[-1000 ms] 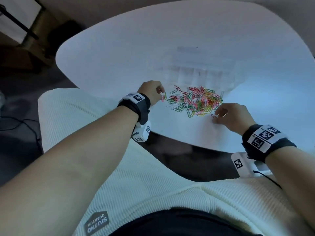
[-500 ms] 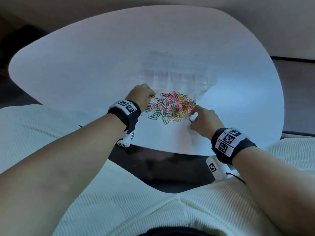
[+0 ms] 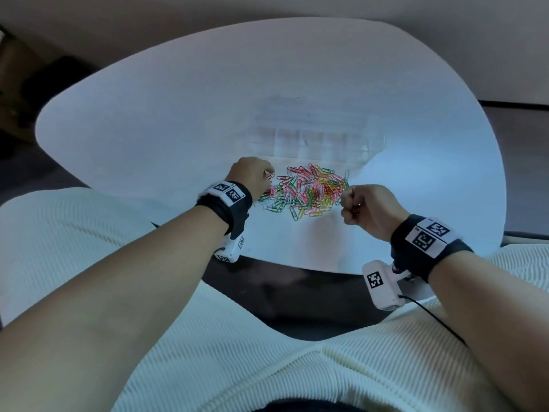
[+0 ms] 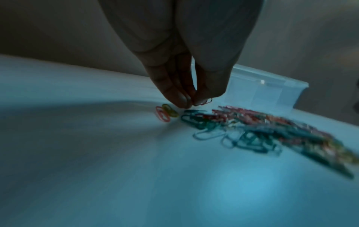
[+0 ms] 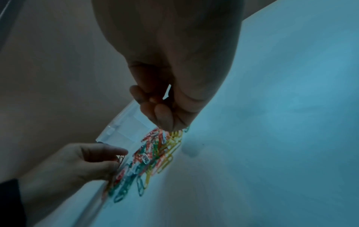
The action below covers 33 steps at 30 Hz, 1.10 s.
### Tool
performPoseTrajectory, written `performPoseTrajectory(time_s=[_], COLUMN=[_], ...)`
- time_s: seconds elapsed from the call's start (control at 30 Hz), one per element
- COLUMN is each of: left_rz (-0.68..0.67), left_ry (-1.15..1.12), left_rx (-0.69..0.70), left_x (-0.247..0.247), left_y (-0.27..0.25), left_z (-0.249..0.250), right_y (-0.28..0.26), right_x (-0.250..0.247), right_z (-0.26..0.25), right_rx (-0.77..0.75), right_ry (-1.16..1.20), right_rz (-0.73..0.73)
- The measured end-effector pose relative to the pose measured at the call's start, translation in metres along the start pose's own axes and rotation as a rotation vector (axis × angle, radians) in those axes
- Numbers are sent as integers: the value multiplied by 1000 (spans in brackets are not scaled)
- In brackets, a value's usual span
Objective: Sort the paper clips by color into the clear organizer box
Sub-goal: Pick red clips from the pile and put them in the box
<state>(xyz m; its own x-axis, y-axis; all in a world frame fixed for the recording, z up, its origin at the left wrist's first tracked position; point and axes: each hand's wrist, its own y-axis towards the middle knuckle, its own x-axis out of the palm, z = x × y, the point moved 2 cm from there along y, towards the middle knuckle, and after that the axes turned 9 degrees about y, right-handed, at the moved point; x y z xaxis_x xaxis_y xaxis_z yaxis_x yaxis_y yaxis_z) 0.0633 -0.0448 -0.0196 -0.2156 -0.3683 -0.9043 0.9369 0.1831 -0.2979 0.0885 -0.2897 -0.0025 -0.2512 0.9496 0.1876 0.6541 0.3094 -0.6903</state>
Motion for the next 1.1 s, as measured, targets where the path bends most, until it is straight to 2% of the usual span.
performPoseTrajectory(time_s=[0.17, 0.23, 0.3, 0.37, 0.47, 0.53, 0.6, 0.7, 0.83, 1.1], left_rz=[16, 12, -2, -3, -9, -16, -26, -68, -154, -203], left_ry=[-567, -779, -940, -995, -892, -828, -708, -427, -169, -42], left_rx=[-174, -219, -269, -321, -345, -333, -264, -156, -105, -104], left_x=[-21, -32, -39, -43, -42, -42, -37, -29, -19, -11], left_y=[-6, -9, -9, -8, -3, -3, -3, -8, -8, -9], left_z=[2, 2, 1, 1, -5, -8, -11, -8, -13, -13], right_y=[-3, 2, 12, 21, 34, 41, 47, 53, 56, 59], right_x=[15, 24, 35, 48, 73, 85, 92, 97, 98, 87], right_z=[-20, -28, -33, -37, -37, -31, -25, -18, -12, -8], right_rx=[0, -22, -72, -174, -334, -389, -417, -406, -354, -367], right_ry=[181, 179, 61, -253, -823, -1019, -1133, -1248, -1338, -1216], right_rz=[-149, -144, -79, 25, 110, 121, 151, 194, 216, 227])
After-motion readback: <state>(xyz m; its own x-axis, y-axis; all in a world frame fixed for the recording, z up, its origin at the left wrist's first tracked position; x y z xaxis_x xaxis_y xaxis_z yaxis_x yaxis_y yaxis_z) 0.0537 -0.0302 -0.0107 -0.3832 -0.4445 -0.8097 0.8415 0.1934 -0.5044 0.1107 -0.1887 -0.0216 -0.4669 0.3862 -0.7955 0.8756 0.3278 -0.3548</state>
